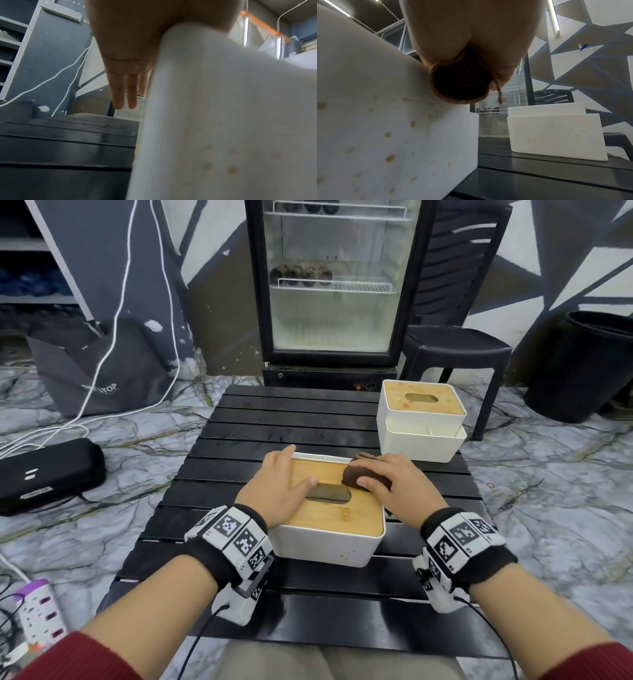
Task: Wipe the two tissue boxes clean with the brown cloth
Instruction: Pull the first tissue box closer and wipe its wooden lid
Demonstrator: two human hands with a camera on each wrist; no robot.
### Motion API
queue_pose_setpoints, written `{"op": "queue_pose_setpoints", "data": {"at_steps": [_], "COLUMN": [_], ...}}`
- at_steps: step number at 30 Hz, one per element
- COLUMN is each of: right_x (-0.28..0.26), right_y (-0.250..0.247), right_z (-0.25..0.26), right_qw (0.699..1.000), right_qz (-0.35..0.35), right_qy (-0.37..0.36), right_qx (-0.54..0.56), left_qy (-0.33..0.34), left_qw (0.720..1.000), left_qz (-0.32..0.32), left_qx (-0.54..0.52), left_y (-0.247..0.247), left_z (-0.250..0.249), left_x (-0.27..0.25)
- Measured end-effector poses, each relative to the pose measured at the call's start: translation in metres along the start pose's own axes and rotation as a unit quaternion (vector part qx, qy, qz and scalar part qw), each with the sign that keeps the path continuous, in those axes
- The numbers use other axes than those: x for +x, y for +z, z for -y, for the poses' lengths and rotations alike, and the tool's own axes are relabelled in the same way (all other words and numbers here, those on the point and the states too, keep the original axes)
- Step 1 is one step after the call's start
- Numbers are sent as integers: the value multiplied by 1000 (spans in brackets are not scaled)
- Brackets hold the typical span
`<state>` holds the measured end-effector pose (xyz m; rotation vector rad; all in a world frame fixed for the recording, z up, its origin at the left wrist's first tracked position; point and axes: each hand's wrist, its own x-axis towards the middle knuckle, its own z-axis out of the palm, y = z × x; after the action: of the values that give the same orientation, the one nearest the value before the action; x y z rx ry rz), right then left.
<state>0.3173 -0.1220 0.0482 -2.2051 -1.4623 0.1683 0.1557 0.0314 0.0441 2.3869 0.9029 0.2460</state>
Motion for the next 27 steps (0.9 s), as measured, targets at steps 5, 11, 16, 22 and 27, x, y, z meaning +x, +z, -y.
{"op": "queue_pose_setpoints", "data": {"at_steps": [5, 11, 16, 22, 27], "right_x": [-11, -37, -51, -39, -41], "right_y": [10, 15, -3, -3, 16], "right_z": [14, 46, 59, 53, 56], "right_qw": [993, 993, 999, 997, 996], "right_qz": [-61, -46, 42, 17, 8], "right_qy": [71, 84, -5, -57, -91], "right_qx": [-74, -72, 21, 52, 9], "left_qy": [-18, -1, 27, -43, -82], "left_qw": [997, 995, 991, 998, 994], "left_qz": [-33, -38, -14, 2, -37], "left_qx": [64, 91, 128, -38, -63], "left_y": [6, 15, -19, -16, 3], "left_z": [-11, -3, 26, 13, 1], "left_x": [-27, -25, -7, -14, -15]}}
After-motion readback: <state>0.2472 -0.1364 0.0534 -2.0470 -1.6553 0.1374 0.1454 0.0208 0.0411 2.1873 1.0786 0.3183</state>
